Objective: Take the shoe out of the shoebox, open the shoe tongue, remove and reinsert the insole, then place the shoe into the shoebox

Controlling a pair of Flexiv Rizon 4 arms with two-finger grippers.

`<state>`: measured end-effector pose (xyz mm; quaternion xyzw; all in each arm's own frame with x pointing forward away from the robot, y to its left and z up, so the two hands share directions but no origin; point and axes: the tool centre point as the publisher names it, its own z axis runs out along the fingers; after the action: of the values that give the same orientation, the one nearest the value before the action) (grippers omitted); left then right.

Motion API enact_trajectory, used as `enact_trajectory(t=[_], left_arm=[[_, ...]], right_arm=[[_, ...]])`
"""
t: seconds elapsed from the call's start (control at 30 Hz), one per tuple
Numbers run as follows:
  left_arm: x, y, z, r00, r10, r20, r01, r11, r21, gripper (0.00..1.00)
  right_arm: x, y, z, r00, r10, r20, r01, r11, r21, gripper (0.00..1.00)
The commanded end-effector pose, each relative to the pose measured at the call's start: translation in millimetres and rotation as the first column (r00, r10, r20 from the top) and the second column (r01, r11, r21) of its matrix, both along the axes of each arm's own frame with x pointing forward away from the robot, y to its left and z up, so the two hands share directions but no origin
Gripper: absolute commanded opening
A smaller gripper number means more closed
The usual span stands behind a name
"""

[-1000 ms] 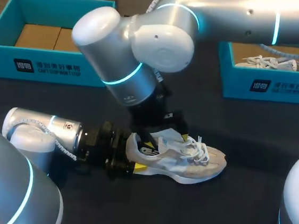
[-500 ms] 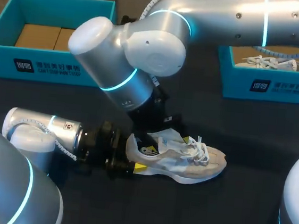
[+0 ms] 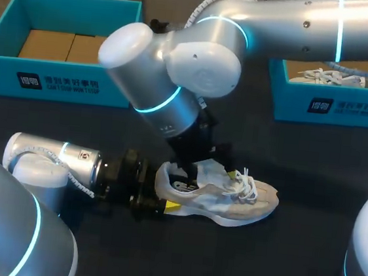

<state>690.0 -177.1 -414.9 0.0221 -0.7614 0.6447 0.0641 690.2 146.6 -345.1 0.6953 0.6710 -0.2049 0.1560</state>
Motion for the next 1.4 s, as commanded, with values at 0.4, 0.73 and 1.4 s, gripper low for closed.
enact_trajectory(t=[0.4,0.73,1.4], left_arm=[[-1.1,-1,0,1.000,0.004,0.001,-0.004,1.000,0.000,0.00],[-1.1,-1,0,1.000,0.004,0.001,-0.004,1.000,0.000,0.00],[-1.1,-1,0,1.000,0.004,0.001,-0.004,1.000,0.000,0.00]], right_arm=[[-9.5,-8,18,0.964,-0.226,0.141,0.215,0.973,0.089,0.46],[-13.6,-22,30,0.958,-0.255,0.131,0.224,0.952,0.211,0.19],[-18.9,-63,31,0.947,-0.297,0.119,0.167,0.776,0.609,0.00]])
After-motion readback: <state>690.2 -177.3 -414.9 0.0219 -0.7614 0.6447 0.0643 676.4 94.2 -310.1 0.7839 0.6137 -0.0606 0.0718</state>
